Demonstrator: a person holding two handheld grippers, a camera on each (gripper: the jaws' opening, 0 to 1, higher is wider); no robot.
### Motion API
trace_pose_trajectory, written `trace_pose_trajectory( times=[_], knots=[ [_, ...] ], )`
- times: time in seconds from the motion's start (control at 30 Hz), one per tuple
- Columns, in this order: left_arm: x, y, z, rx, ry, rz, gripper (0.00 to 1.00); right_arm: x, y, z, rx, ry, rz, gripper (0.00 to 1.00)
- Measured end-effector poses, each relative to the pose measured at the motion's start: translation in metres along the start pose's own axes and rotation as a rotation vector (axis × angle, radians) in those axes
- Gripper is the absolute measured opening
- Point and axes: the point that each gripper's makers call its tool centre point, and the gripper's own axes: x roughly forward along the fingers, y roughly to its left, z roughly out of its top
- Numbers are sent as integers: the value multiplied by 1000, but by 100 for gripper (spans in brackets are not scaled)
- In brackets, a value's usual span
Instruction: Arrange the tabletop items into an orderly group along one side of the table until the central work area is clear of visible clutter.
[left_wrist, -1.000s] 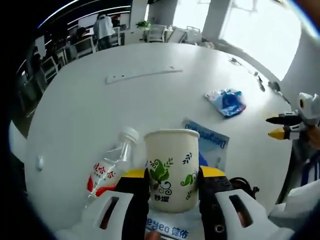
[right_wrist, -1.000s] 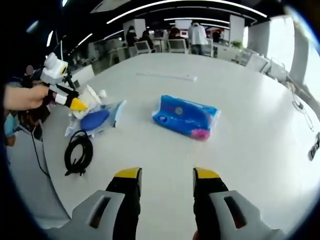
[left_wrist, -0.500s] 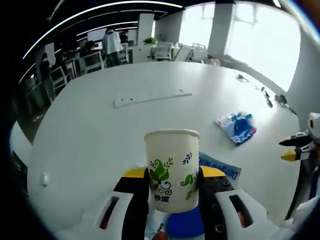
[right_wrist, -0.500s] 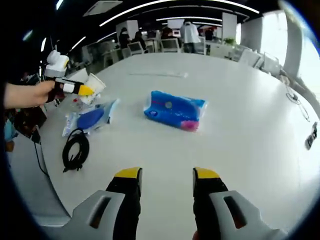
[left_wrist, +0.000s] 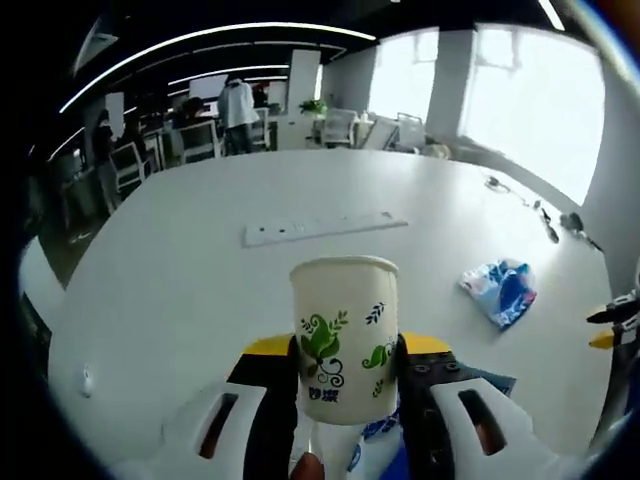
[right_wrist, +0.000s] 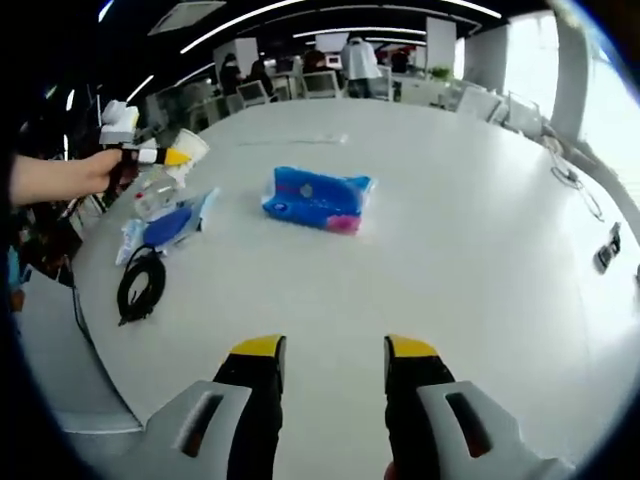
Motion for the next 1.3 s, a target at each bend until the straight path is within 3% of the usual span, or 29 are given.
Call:
trace_pose_trajectory(
  times=[0.37, 0.77, 0.87, 0.97, 1.13, 1.2, 1.3],
  knots=[
    [19, 48, 18, -71, -107, 88, 34, -18, -17, -2, 21, -11, -45, 35],
    [36, 62, 23, -26, -163, 107, 34, -15, -10, 3, 0, -20, -31, 33],
    [39, 58, 26, -20, -193, 74, 34, -12, -6, 9, -16, -30, -22, 33],
    [43, 52, 24, 36, -184, 44, 34, -11, -1, 17, -111, -41, -27, 31],
    [47, 47, 26, 61, -207, -5, 35, -5, 23, 30, -157, -74, 41, 31],
    [50, 42, 23, 145, -202, -30, 35, -3, 30, 32, -180, -76, 55, 31],
    [52, 40, 24, 152, -213, -63, 35, 0, 38, 35, -198, -84, 73, 30]
  ],
)
